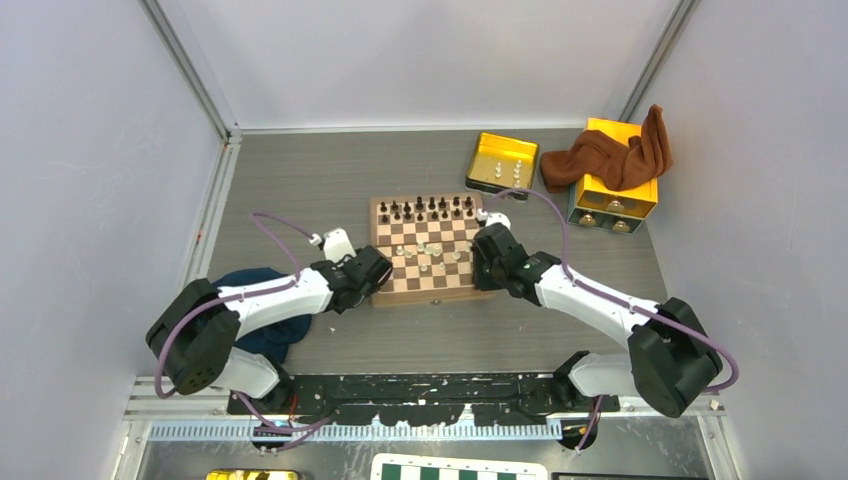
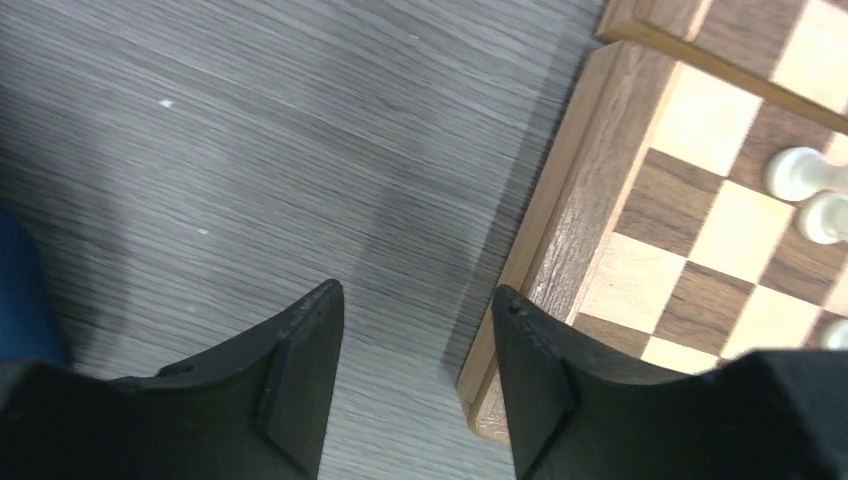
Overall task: Set up the chess pieces on the board
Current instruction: Move the chessboard to the center of the board.
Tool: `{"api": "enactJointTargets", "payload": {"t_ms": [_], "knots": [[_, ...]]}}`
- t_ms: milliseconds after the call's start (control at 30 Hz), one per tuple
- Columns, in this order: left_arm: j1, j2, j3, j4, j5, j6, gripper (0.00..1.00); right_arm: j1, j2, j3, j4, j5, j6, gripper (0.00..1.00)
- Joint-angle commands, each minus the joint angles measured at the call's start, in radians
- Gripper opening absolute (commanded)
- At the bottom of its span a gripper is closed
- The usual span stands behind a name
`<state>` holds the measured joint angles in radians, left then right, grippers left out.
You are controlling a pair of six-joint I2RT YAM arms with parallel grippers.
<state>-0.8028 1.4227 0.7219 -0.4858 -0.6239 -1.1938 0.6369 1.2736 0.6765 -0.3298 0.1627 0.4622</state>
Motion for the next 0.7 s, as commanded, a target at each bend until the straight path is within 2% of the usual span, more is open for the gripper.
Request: {"api": "enactJointTargets", "payload": {"t_ms": [0,67,133,433,667], "knots": [[-0.023,-0.059,0.074,0.074,0.031,-0.041,0.63,0.005,-0.056,0.132,0.020,-0.028,-0.033,0.26],[-0.010,-0.077,0.082,0.066,0.023,-0.027,0.69,-0.017,-0.054,0.174,-0.026,-0.014,-0.051,0.31],[0.006,-0.092,0.089,0.064,0.023,-0.015,0.70,-0.048,-0.048,0.216,-0.055,-0.013,-0.065,0.33],[0.081,-0.149,0.111,0.001,0.020,0.018,0.72,-0.170,0.014,0.353,-0.110,-0.055,-0.105,0.34],[0.222,-0.208,0.100,0.014,0.066,0.092,0.74,-0.303,0.167,0.496,-0.127,-0.110,-0.145,0.35]]}}
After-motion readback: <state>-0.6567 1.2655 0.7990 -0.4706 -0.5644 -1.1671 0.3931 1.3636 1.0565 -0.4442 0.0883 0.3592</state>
